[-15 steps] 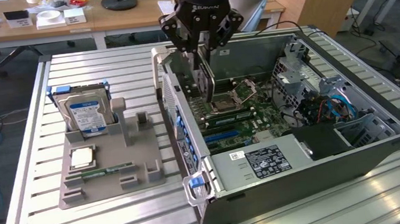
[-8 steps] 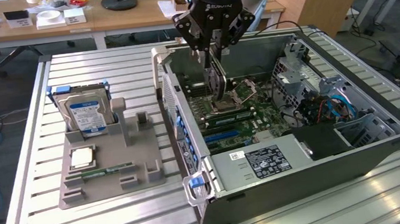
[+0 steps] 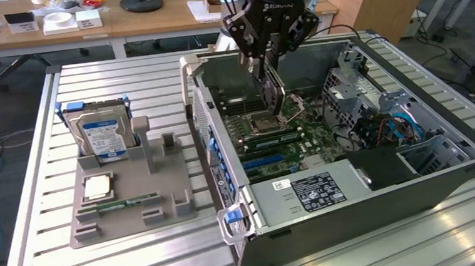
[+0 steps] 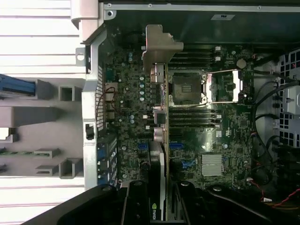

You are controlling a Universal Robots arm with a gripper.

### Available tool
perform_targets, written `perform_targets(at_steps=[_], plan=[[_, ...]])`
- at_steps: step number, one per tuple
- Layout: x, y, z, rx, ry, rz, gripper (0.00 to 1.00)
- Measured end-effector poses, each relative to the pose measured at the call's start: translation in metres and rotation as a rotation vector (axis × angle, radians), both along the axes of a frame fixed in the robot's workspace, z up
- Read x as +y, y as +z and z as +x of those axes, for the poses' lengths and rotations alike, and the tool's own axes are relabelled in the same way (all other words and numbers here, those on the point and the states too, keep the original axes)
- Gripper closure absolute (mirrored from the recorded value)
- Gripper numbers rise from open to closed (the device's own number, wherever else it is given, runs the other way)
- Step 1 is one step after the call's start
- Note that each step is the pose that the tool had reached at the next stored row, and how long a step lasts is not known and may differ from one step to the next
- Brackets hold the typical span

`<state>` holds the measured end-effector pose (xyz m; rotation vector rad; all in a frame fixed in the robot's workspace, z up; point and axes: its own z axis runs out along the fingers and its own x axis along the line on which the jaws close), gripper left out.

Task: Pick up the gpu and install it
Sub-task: 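Pick up the gpu and move the gpu toward the slot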

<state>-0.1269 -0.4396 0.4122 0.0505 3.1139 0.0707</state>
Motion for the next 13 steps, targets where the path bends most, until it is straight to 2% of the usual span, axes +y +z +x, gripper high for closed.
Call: perform_targets(at_steps=[13], plan=[[0.0007, 0.0000, 0.041, 0.0001, 0.000, 0.0001, 0.73]])
